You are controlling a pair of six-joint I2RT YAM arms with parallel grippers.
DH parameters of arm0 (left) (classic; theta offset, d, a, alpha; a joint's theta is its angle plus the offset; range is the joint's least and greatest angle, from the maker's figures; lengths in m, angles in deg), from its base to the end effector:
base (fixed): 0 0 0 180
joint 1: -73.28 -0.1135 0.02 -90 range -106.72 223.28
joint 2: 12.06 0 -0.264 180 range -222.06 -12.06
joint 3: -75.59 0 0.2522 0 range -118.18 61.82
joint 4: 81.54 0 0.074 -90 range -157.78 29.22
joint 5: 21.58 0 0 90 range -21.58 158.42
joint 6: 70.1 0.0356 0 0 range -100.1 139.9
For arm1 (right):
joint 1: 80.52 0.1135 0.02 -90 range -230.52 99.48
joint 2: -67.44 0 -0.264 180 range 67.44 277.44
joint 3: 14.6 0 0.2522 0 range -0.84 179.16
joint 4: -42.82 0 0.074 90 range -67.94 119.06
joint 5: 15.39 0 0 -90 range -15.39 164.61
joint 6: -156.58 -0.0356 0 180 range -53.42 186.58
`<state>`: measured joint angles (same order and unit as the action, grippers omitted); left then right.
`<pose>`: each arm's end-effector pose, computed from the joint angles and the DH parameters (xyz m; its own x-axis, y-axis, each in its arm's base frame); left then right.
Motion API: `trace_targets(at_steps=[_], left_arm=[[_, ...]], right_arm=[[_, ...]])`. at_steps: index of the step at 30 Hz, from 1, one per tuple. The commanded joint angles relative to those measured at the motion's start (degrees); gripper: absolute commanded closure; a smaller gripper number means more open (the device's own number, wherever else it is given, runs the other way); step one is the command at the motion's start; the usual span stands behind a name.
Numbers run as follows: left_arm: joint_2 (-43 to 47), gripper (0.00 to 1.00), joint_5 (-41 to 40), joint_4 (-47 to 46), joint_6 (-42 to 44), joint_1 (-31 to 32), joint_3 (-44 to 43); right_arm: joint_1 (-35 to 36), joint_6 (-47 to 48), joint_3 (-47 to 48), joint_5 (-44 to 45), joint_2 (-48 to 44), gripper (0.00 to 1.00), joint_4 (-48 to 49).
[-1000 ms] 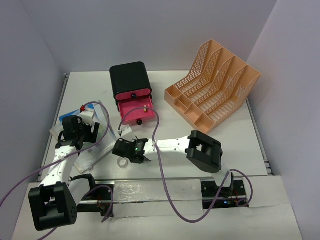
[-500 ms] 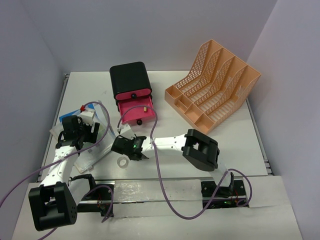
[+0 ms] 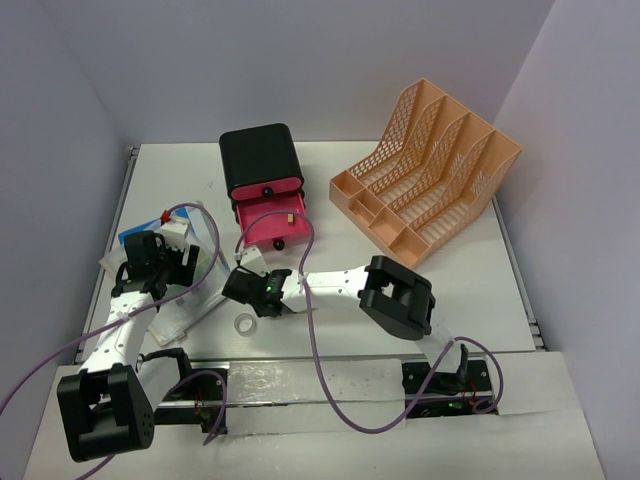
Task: Organize the desk
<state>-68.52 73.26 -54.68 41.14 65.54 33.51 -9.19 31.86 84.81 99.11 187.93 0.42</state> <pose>0.1993 0.0241 0.1987 -0.6347 0.2780 -0.7210 0.1702 0.9604 0.2206 0.1538 0.4091 0.1551 -0.6927 -0.4309 -0.5783 -0.4967 0.8664 -0.0507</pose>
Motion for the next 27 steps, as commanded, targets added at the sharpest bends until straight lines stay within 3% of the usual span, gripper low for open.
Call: trace_targets(at_steps=[1, 2, 5, 10, 17, 21, 27], left_arm=[[0.22, 0.11, 0.96, -0.89, 0.12, -0.43, -0.15], [0.22, 0.11, 0.95, -0.89, 0.12, -0.43, -0.07], [0.22, 0.11, 1.04, -0.89, 0.12, -0.43, -0.07], [-0.05, 0.11, 1.14, -0.89, 0.04, -0.43, -0.25], [0.45, 0.11, 1.34, -0.62, 0.12, -0.43, -0.16], [0.23, 0.11, 1.31, -0.79, 0.12, -0.43, -0.07], [-0.35, 0.11, 1.18, -1.15, 0.30, -0.43, 0.01]], right_arm=[[-0.13, 0.25, 0.29, -3.21, 3.04, 0.74, -1.72], [-0.06, 0.17, 0.12, -3.04, 2.71, 0.84, -1.96], [-0.05, 1.17, -0.47, -2.20, 0.44, 1.00, -1.79], [0.21, 6.58, -1.59, 0.16, -7.75, 1.00, 1.98], [-5.00, 13.72, -3.98, 11.69, -19.94, 1.00, 19.13], [-10.80, 14.78, -3.73, 10.59, -19.61, 1.00, 28.23], [-15.82, 18.05, 3.56, 9.74, -11.69, 1.00, 31.27]])
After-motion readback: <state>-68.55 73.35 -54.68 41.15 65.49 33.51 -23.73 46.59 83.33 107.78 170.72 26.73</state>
